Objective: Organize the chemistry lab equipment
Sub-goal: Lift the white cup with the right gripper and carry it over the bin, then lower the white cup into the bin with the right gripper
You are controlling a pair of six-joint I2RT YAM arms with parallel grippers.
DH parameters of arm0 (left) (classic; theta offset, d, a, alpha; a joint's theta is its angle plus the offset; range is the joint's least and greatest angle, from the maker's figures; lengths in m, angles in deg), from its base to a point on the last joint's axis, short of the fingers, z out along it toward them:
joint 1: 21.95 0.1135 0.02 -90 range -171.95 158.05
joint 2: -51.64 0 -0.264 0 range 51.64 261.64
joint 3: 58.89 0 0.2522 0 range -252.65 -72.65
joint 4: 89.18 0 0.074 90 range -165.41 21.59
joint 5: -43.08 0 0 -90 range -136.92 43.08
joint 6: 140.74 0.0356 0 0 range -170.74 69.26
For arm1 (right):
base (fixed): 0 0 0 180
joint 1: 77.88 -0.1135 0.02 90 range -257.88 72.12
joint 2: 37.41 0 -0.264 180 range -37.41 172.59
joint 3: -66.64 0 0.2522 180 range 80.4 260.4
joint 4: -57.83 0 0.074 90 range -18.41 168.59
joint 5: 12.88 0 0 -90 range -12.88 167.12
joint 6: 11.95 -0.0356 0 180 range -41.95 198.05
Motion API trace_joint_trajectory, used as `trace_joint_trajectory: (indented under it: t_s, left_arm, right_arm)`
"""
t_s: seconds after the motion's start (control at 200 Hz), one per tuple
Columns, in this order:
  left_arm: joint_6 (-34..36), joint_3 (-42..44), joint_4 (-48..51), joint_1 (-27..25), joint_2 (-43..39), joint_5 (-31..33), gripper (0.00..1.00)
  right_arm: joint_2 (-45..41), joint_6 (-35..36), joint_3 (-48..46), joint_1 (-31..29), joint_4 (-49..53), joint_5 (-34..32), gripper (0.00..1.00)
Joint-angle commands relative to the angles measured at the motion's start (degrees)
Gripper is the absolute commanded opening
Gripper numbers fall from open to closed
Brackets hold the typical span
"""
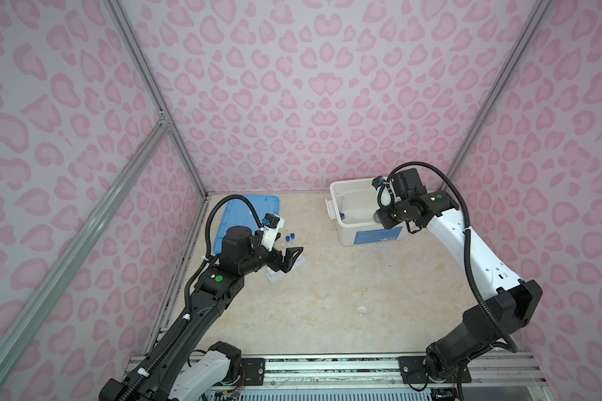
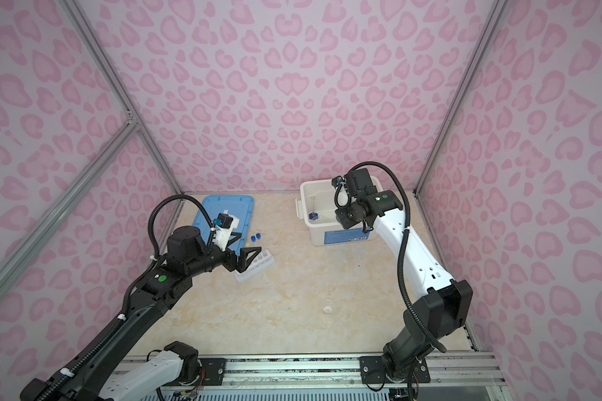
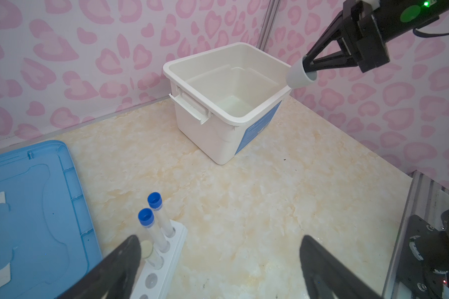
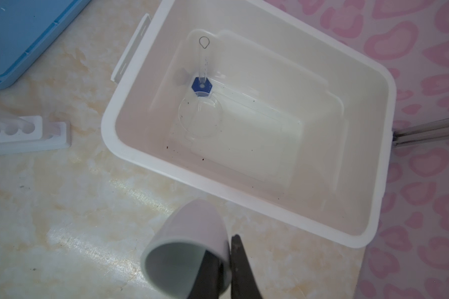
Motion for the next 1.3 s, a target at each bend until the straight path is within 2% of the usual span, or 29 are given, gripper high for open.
trace_joint_trajectory:
  t_s: [0.0,0.25,0.705,0.965,1.295]
  left_arm:
    - [0.14,0.08,-0.51,-0.09,-0.61,0.44,0.97]
    - [0.2,0.15,-0.58,-0.11,-0.52,0.95,0.97]
    - [0.14,-0.52,0.88,-0.11,-0.43,3.25,0.97]
    - [-0.87,-0.25,1.38,-0.1,-0.86,4.85,0.97]
    - [-1.72,-0.24,2.4,-0.11,-1.23,6.24,0.97]
  right_arm:
    - [2.75,0.85,3.08,1.04,-2.45,1.35,0.08]
    - [11.99,2.4,13.3,3.27,1.25,1.01,0.08]
    - [27.21,2.36,24.11,4.62,2.23,1.0,0.08]
    - [40.21,2.49,38.01,5.45,8.55,1.43,0.08]
    - [45.84,2.22,40.02,6.5,7.52,2.72,0.08]
